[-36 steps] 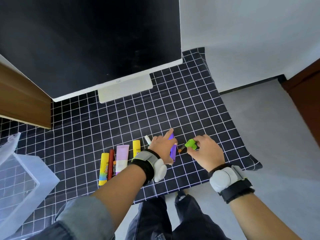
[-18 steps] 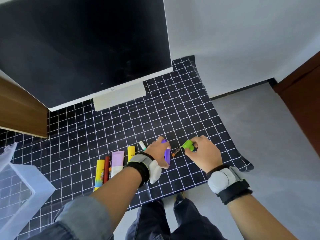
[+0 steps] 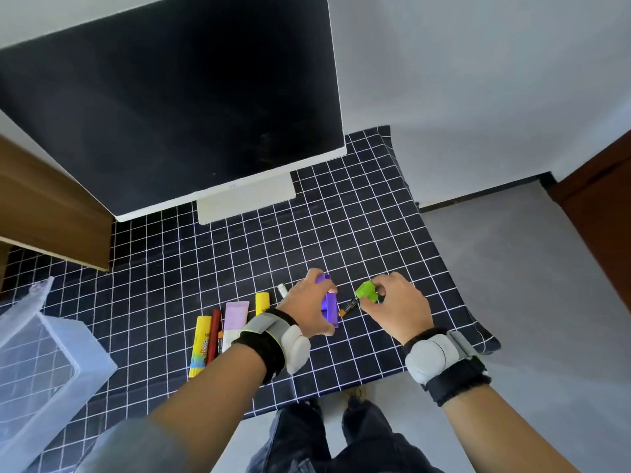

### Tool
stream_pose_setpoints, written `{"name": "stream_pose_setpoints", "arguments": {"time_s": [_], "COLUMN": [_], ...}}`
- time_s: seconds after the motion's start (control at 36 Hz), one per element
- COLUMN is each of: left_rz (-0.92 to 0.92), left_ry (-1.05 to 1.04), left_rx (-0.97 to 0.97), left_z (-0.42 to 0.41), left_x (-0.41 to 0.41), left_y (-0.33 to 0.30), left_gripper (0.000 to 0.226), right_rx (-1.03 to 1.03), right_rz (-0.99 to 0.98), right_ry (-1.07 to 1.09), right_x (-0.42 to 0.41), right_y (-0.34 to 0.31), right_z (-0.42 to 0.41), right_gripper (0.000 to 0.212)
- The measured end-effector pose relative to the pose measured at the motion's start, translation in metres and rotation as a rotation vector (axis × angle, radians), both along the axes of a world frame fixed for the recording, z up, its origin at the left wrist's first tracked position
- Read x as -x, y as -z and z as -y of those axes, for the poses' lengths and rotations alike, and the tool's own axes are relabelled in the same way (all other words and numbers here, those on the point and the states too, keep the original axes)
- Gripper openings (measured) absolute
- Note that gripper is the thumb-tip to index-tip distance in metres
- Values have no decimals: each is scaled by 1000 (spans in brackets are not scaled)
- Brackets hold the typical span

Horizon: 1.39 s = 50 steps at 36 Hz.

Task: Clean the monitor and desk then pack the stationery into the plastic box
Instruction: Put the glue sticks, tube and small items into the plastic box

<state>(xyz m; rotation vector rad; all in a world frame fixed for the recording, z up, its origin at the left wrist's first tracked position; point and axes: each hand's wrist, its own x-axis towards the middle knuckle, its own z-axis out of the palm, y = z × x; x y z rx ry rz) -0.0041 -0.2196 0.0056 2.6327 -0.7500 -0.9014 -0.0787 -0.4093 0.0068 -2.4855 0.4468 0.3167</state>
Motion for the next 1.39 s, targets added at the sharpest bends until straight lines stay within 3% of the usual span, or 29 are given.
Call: {"name": "stream_pose_setpoints", "arguments": {"time_s": [0.61,1.0,1.11,1.39], "left_rz": [102,184,224,215], "left_ry": [-307,-483,-586,-761], "left_rx": [114,221,262,267], "left_z": [-143,-293,-365,-453], "left_x": [6,25,33,48], "left_y": [-56,-68,-62,-56], "left_gripper": [74,73,73,74], "right_rx": [-28,7,23,48], "right_rz": [93,84,112,116], "right_ry": [-258,-486,-611,-787], "right_x": [-54,-78,-88,-97], "right_y": [-43,-62,-66,-75], "right_z": [-107,-263,-341,-441], "right_gripper": [13,28,28,25]}}
